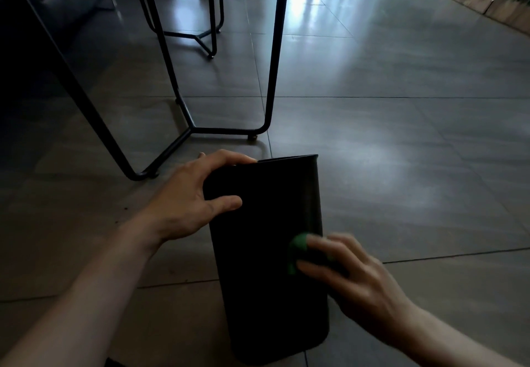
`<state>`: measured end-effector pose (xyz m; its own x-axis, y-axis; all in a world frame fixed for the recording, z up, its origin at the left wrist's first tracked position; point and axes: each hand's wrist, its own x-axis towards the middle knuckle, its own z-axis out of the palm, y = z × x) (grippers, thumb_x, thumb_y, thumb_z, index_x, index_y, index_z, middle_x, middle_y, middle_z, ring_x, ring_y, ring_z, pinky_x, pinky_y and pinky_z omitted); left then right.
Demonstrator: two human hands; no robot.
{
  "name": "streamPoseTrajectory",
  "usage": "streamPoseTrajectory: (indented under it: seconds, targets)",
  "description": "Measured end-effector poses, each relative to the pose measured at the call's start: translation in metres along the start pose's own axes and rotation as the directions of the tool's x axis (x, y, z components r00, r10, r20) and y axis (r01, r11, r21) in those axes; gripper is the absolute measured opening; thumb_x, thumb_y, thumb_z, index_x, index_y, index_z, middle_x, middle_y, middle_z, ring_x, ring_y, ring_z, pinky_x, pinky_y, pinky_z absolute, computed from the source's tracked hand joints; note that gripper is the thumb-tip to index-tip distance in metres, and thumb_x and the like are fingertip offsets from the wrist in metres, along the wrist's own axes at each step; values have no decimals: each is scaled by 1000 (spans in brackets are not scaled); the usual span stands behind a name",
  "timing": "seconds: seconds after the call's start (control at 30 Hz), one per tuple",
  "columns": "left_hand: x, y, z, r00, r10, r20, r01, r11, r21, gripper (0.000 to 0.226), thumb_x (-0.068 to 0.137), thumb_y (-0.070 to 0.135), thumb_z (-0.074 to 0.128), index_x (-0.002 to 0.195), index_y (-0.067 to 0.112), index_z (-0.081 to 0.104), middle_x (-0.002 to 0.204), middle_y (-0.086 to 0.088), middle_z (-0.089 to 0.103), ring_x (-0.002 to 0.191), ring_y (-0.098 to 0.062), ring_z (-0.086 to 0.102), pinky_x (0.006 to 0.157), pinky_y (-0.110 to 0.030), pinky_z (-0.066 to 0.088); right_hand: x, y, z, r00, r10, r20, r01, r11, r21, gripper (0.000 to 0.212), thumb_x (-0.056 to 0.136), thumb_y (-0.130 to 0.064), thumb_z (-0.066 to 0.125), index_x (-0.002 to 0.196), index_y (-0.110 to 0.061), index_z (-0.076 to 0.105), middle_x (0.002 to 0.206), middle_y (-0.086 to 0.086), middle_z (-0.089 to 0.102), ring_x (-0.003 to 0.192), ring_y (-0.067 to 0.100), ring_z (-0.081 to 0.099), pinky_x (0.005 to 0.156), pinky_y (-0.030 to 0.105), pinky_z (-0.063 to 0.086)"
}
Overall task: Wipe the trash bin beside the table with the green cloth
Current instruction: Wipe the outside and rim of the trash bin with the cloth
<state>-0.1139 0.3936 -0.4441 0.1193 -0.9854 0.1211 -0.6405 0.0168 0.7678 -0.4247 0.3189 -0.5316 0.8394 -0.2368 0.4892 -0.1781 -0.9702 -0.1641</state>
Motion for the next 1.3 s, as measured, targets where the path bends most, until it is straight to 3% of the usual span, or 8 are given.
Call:
streamPoseTrajectory:
  seconds: [0.13,0.27,0.5,0.7,0.9,1.0,1.2,1.3]
  targets:
    - [0,4,0,1000,0,14,1,999,-35,58,82,9,80,124,44,62,116,18,67,116,1,58,91,-3,40,29,13,-14,984,135,-120,-129,990,53,22,102,-17,61,118,-10,75,132,13,59,114,34,64,91,39,56]
    - [-5,7,-2,1000,-9,-5,9,1000,-23,57,81,9,80,122,46,63,115,20,67,115,-2,58,104,-26,41,86,27,-21,904,316,-288,-305,949,85,27,96,-18,64,118,-6,75,126,18,62,112,36,65,87,45,59]
    - [-6,15,0,1000,-15,-8,14,999,-46,57,80,7,80,122,42,64,112,25,66,114,3,59,121,-44,30,-13,-8,-4,971,238,-9,-237,969,66,24,95,-18,69,117,-20,59,127,10,47,84,30,66,63,33,59]
    - [-7,19,1,1000,-5,6,5,999,-36,57,80,5,80,121,41,64,114,27,66,115,9,57,122,-42,29,78,15,-26,874,378,-306,-354,926,134,25,93,-22,62,116,-14,67,124,7,51,98,17,58,77,23,52]
    - [-6,12,0,1000,-13,6,13,1000,21,58,80,9,81,121,46,63,112,26,65,114,-1,56,89,-1,36,5,-22,2,967,217,-133,-223,974,-35,21,97,-19,71,118,-15,73,121,19,57,90,33,68,65,32,60]
    - [-6,14,1,1000,-17,9,17,1000,19,58,80,10,80,122,46,63,111,24,66,115,-3,56,93,-4,37,-11,-26,-1,994,114,-6,-114,993,-43,30,92,-15,70,121,-21,66,125,12,48,93,34,67,59,34,60]
    - [-9,19,1,1000,-4,12,4,1000,11,55,80,7,81,120,42,65,115,27,67,115,15,53,109,-9,23,75,-4,-13,923,254,-288,-270,963,-17,33,94,-27,75,125,-17,71,135,12,51,116,34,58,77,44,61]
    - [-8,18,0,1000,-4,-6,4,999,35,56,80,9,81,121,44,64,113,22,69,116,13,52,102,3,20,54,-10,2,969,116,-217,-150,978,-145,43,97,-33,71,138,-22,64,149,9,46,126,37,52,88,46,58]
